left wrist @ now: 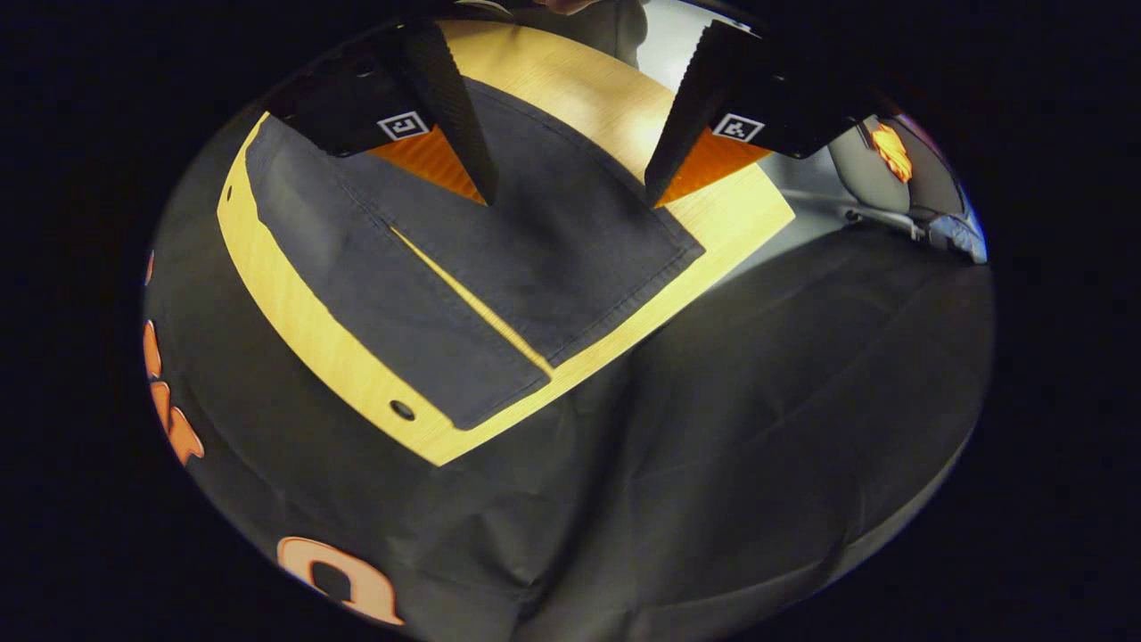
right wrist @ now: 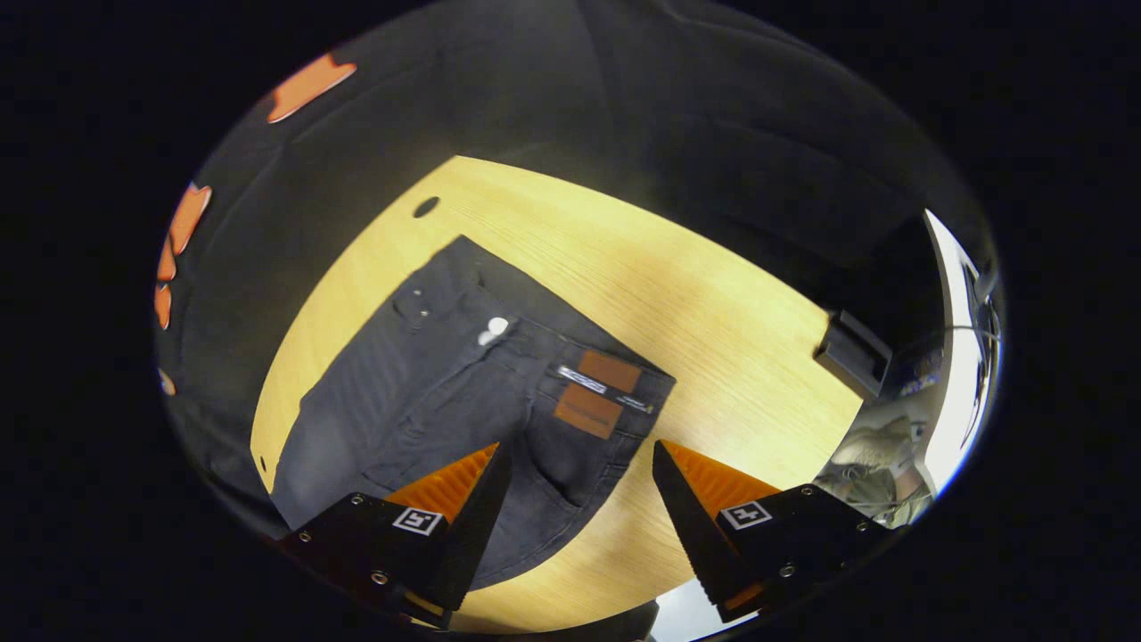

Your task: Grasp the waist and the cuffs of the jeans and fold them to make the two legs overlap; first hold the waist and fold one-third of the jeans toward the cuffs, then hold the cuffs and fold the remaining one-third in the same direction to finish folding.

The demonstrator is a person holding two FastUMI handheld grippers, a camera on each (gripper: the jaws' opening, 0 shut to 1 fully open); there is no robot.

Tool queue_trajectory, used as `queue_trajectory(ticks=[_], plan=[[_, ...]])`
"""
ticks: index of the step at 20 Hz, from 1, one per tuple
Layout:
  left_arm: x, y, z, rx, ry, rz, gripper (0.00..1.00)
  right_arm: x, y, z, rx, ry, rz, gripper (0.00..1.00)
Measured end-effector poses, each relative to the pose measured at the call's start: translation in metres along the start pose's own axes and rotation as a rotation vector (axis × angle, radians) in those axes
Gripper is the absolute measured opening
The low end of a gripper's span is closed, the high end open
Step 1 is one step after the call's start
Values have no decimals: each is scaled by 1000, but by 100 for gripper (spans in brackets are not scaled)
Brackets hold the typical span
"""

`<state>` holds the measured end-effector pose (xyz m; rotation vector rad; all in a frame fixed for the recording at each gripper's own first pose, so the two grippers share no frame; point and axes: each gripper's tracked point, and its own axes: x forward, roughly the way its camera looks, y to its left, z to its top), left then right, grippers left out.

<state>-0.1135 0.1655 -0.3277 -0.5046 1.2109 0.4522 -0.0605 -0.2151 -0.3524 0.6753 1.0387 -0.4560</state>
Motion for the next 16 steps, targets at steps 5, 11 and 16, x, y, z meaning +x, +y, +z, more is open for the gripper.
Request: queue_trajectory(ticks=[5, 11, 16], plan=[[20, 21, -15, -122, 176, 51, 99, 31, -13, -3, 66, 80, -49, 98], [68, 45, -3, -250, 308, 147, 99, 42, -19, -3, 42, 134, -157, 96], [84, 47, -5, -327, 337, 225, 98, 47, -11, -4, 57, 161, -246, 90]])
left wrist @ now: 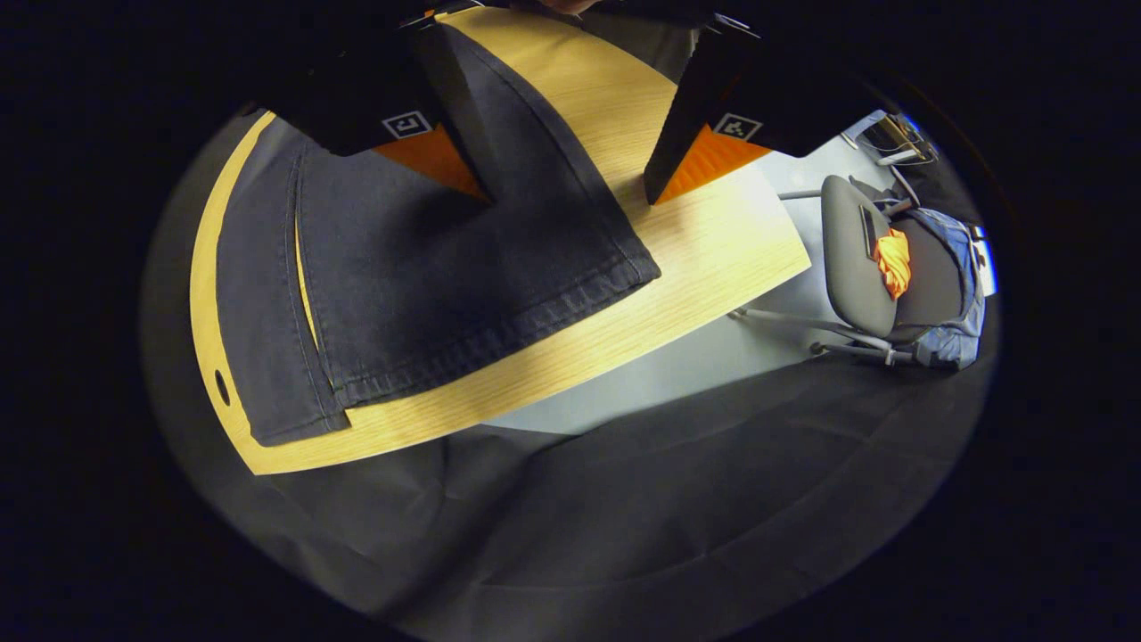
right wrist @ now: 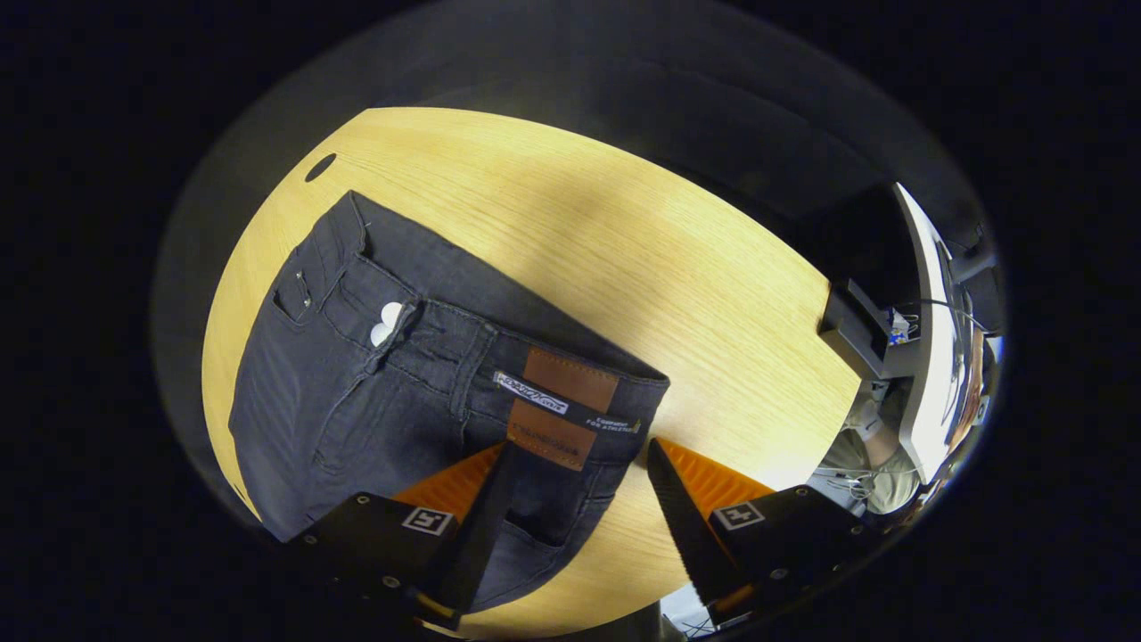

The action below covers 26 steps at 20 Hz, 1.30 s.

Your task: Grasp the waist and the cuffs of the jeans and fold them to make the two legs overlap; first hold the waist and fold one-third of the jeans toward the cuffs, then hold the cuffs and fold the remaining one-third in the same direction to finish folding.

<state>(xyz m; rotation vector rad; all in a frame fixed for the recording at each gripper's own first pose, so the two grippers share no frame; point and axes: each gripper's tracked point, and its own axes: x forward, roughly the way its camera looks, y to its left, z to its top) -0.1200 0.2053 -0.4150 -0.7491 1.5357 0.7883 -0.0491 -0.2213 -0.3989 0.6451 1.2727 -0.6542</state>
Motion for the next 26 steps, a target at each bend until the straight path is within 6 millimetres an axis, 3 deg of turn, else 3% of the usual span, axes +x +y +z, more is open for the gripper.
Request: queue_trajectory(ticks=[1, 2, 3, 4, 5, 7, 8, 9, 11, 12, 13, 14, 18, 24, 25, 26], plan=[[2, -3, -1, -40, -11, 5, 97, 1, 1, 0, 3, -1, 0, 77], [0, -4, -1, -43, -21, 1, 94, 0, 0, -1, 3, -3, 5, 81], [-2, -6, -2, -35, -26, -6, 94, -3, 0, 1, -11, -8, 13, 70], [2, -11, 2, -3, -47, -16, 83, -1, -1, 3, -10, -8, 16, 70], [-2, -13, 7, 52, -80, -27, 79, 1, 4, -2, -11, -20, 43, 67], [2, -24, 13, 49, -125, -56, 31, 0, 8, -2, -39, -31, 77, 40], [-5, -28, 13, 66, -138, -66, 7, -2, 6, -3, -53, -34, 96, 39], [-1, -30, 15, 74, -158, -85, 7, -2, 9, -5, -46, -16, 128, 35], [-4, -26, 13, 110, -162, -123, 1, 0, 12, -4, 4, -2, 197, 40], [-4, -27, 11, 98, -158, -151, 1, 16, 14, -1, 139, -9, 241, 39], [-5, -26, 11, 77, -160, -175, 1, -21, 10, 5, 211, 16, 283, 23], [-5, -27, 12, 56, -156, -196, 1, 2, 17, 4, 219, 22, 321, 7], [-18, -33, 16, 72, -185, -298, 1, -11, 23, 1, 299, -10, 443, 7], [-63, -66, 23, 109, -261, -500, 1, -59, 40, 8, 465, -61, 706, 7], [-74, -73, 26, 118, -273, -535, 1, -66, 35, 11, 489, -86, 714, 7], [-81, -80, 28, 128, -284, -564, 1, -70, 39, 14, 494, -96, 724, 1]])
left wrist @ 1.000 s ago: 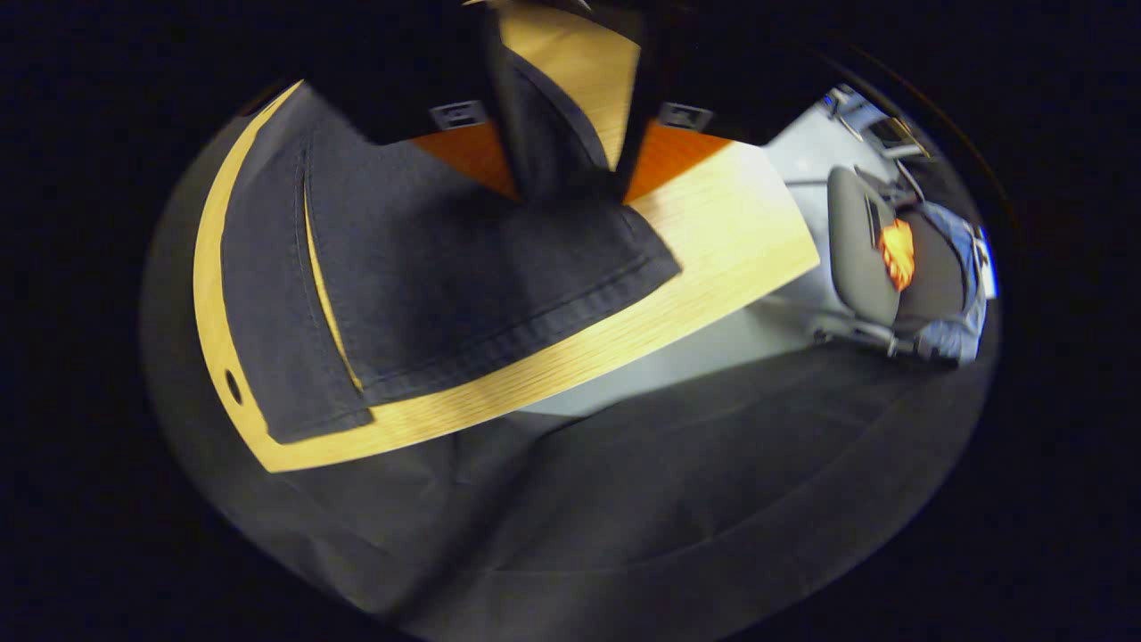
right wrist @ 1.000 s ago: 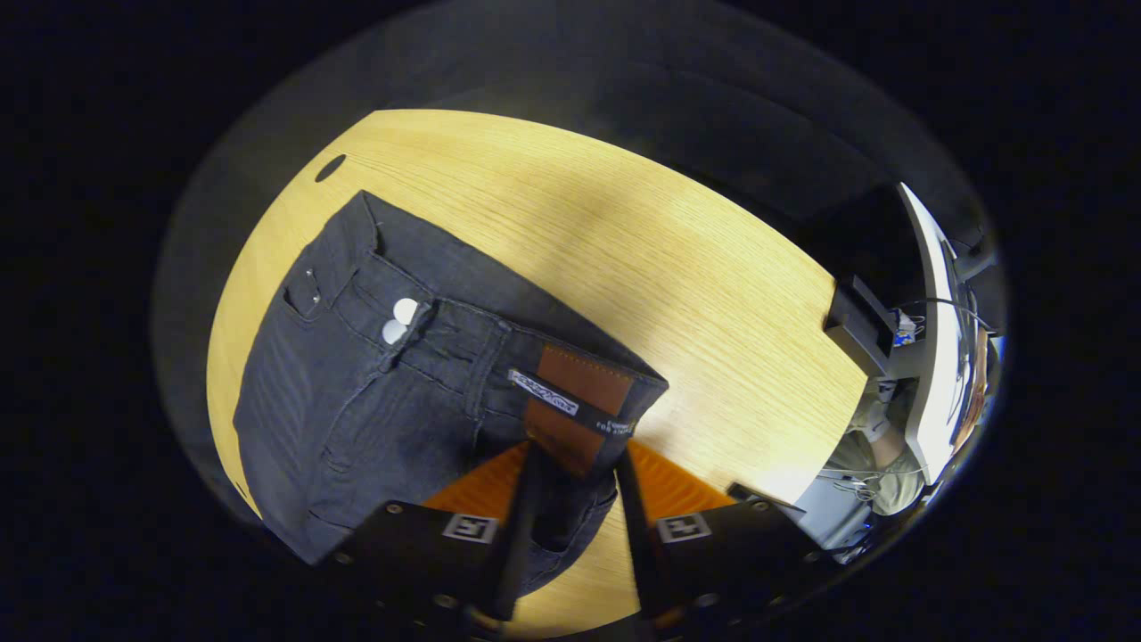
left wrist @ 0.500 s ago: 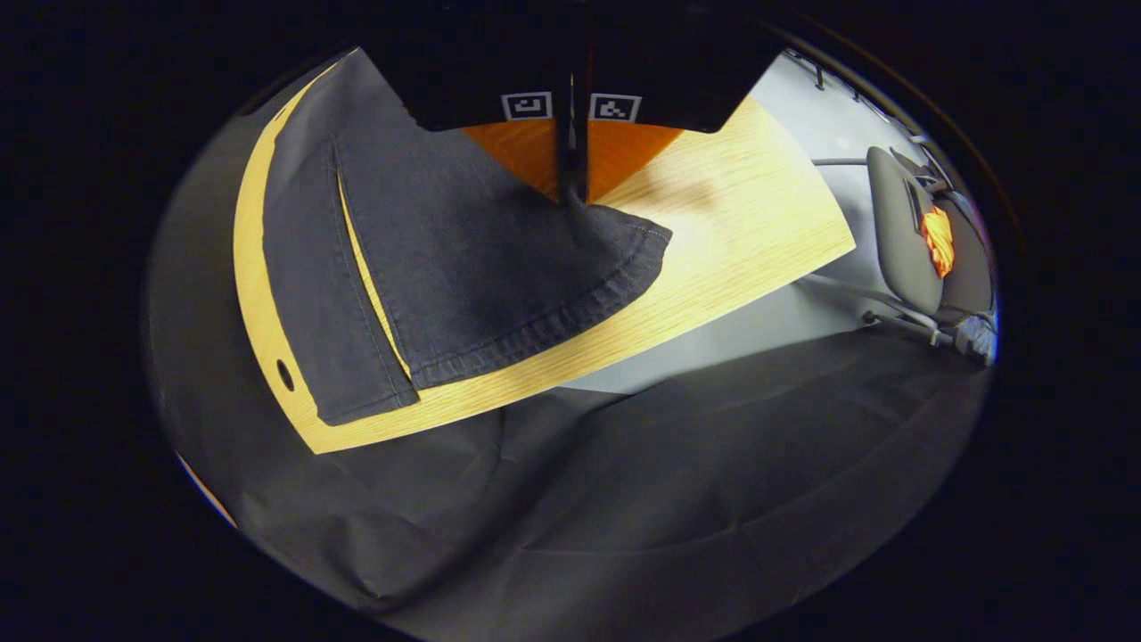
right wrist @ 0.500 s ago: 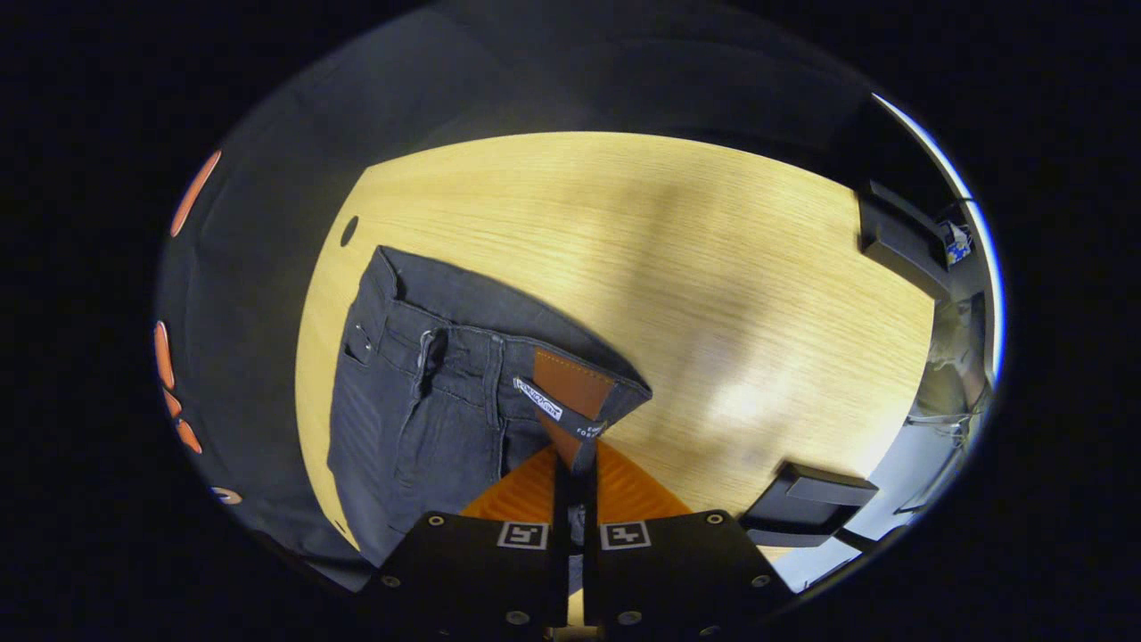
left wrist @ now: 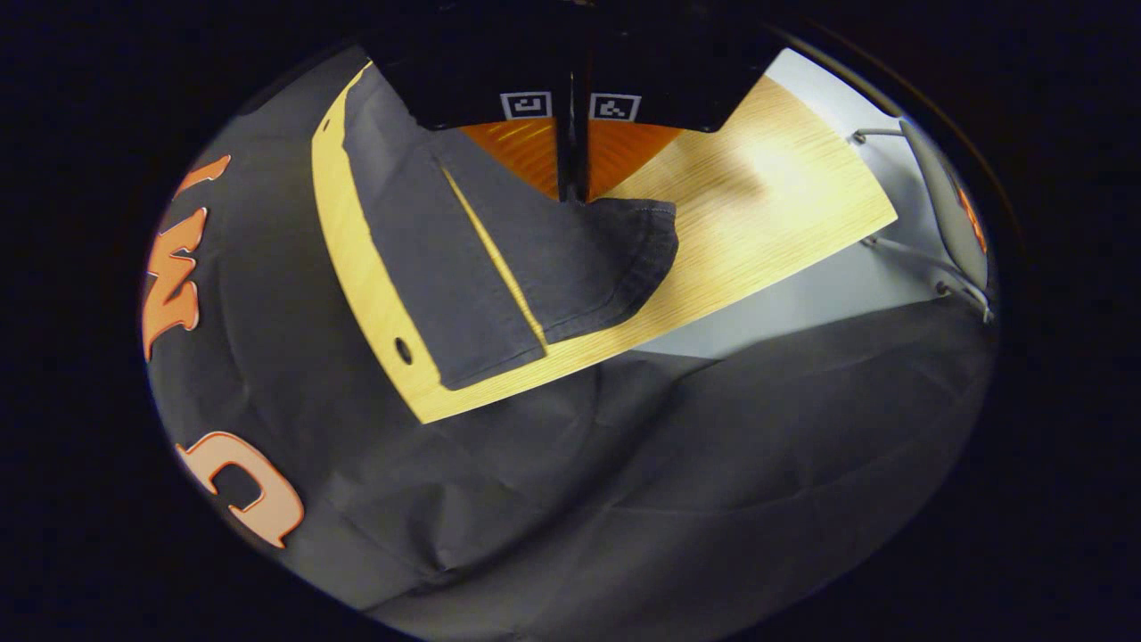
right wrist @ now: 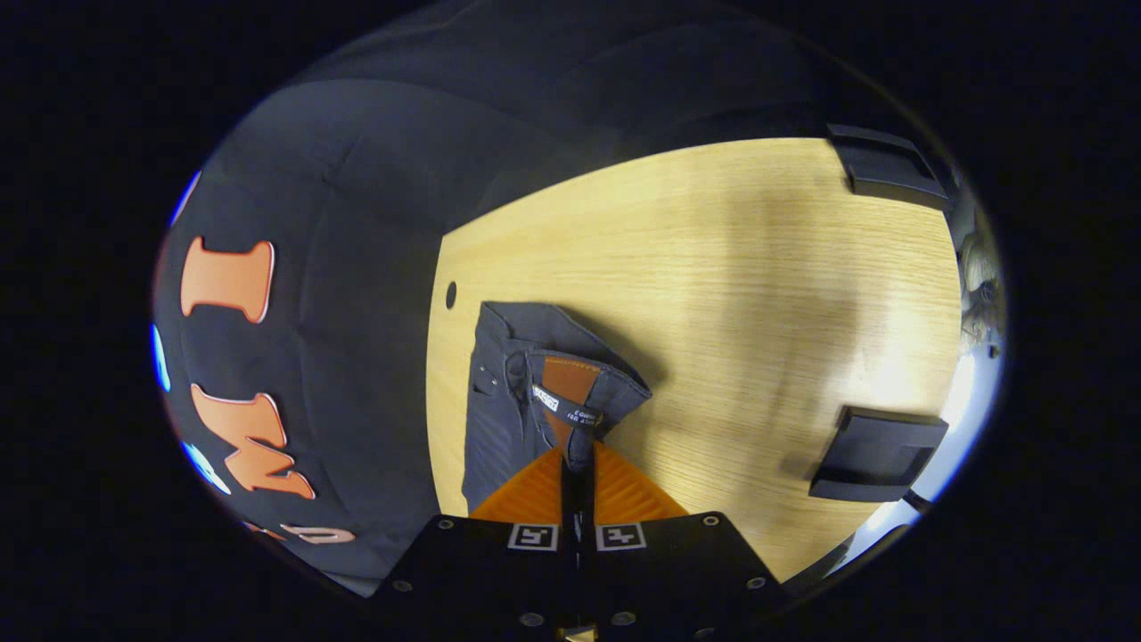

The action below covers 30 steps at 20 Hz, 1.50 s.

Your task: Grasp the waist and the cuffs of the jeans and fold them to make the two legs overlap; first hold the waist and fold one-third of the jeans toward the cuffs, then hold the cuffs and fold the remaining one-third in the same direction to finish folding.

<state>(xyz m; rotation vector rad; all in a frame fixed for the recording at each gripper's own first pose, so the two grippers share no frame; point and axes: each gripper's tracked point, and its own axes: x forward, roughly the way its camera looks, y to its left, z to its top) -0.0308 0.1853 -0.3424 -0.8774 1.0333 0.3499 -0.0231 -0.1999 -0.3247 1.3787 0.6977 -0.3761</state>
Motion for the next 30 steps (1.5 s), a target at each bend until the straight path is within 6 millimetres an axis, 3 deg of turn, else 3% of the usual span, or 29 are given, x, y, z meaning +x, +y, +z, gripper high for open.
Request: queue_trajectory(ticks=[6, 8, 14, 23, 30], plan=[[-14, -37, 23, 71, -14, -149, 1, -10, 43, -18, -16, 0, 39, 1], [-11, -49, 26, 86, -7, -176, 1, -14, 40, -22, -93, -22, -26, 1], [7, -69, 47, 149, 25, -197, 1, -23, 76, -19, -119, -44, -59, 0], [33, -118, 91, 273, -88, -110, 1, 2, 99, 6, -116, 24, -38, 0], [66, -146, 127, 304, -134, -42, 1, 40, 120, 19, -100, 61, -39, 0]])
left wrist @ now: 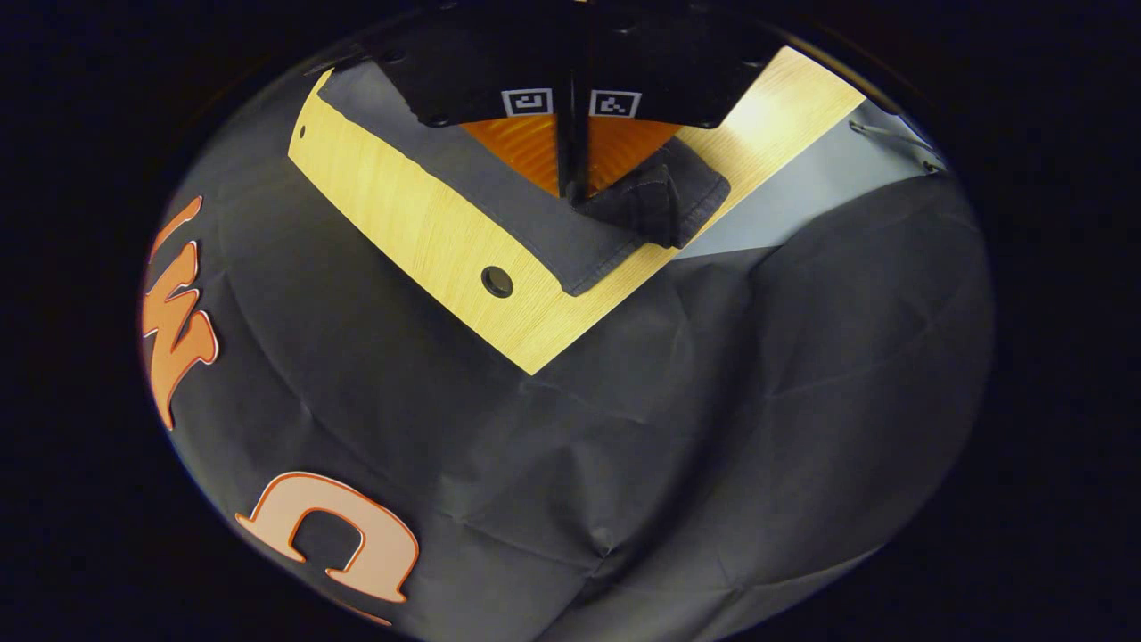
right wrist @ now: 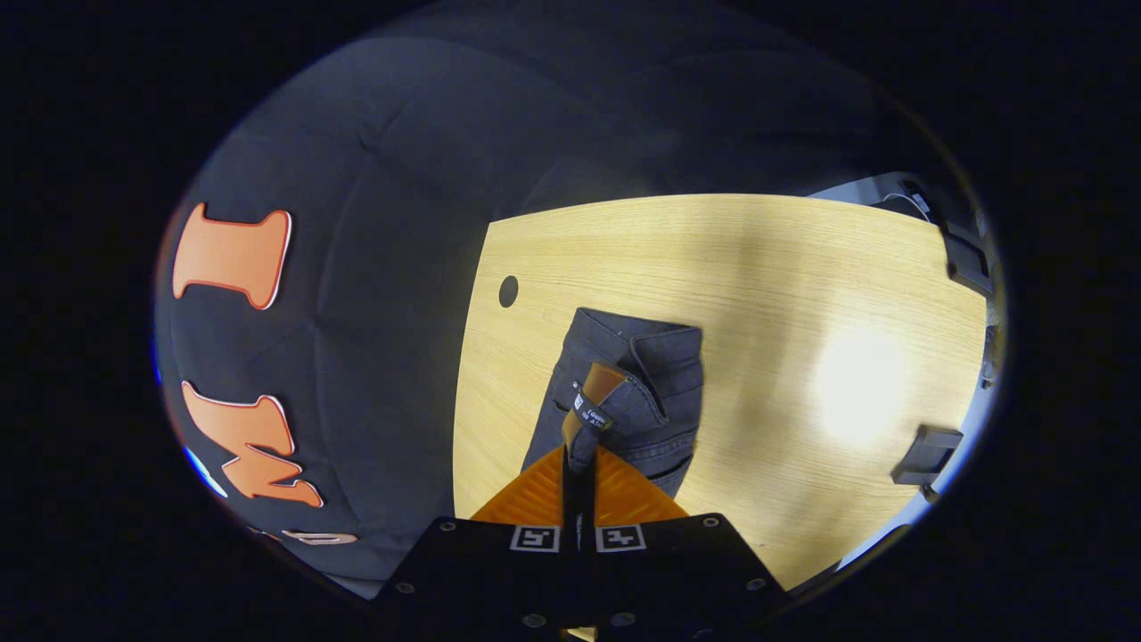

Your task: Grasp the waist and the cuffs of the jeans and fold them to make the two legs overlap; first hold the waist and fold one-third of the jeans toward the cuffs, then hold the cuffs and fold the remaining one-third in the same direction to finish folding.

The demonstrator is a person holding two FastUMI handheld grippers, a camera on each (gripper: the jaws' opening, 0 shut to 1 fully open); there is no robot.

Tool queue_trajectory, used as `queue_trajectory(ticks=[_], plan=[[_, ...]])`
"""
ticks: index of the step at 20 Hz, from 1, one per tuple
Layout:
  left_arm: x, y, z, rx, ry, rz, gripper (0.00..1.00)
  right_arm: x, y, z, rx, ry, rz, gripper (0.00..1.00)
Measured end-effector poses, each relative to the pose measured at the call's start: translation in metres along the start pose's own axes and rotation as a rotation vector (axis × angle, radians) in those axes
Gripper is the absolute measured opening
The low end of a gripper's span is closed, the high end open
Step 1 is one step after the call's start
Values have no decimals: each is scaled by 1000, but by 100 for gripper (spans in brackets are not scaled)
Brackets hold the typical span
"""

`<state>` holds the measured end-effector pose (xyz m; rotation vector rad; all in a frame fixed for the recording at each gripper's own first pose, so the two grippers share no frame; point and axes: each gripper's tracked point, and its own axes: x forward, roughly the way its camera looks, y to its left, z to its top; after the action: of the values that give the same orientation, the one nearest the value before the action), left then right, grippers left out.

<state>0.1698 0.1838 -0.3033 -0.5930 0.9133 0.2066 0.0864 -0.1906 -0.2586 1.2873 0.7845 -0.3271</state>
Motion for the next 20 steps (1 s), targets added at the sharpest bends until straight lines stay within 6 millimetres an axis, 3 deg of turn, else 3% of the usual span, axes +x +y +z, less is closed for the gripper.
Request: queue_trajectory(ticks=[4, 7, 8, 10, 13, 14, 15, 16, 17, 18, 19, 20], plan=[[35, -6, 11, 12, 7, 44, 1, 32, 13, 9, 29, 16, -19, 0], [51, -26, 12, 30, 29, 79, 0, 63, 12, 13, 49, 35, -63, 0], [42, -22, 12, 40, 43, 99, 0, 75, 13, 14, 54, 45, -77, 0], [50, -21, 11, 70, 68, 132, 1, 96, 16, 14, 75, 65, -103, 1], [72, -16, 6, 63, 90, 157, 2, 116, 19, 13, 130, 81, -112, 2], [83, -19, 1, 57, 90, 144, 6, 119, 26, 16, 131, 72, -79, 6], [85, -23, 1, 50, 84, 134, 11, 120, 31, 19, 124, 58, -55, 13], [85, -26, 5, 49, 71, 119, 28, 120, 36, 22, 111, 43, -33, 15], [83, -30, 9, 48, 63, 109, 45, 119, 36, 25, 95, 33, -32, 34], [81, -34, 12, 42, 37, 85, 62, 116, 34, 24, 71, 23, -38, 34], [77, -39, 19, 45, 5, 73, 80, 113, 28, 25, 41, 13, -48, 41], [73, -44, 24, 65, -14, 64, 97, 109, 23, 26, 9, 0, -63, 57]])
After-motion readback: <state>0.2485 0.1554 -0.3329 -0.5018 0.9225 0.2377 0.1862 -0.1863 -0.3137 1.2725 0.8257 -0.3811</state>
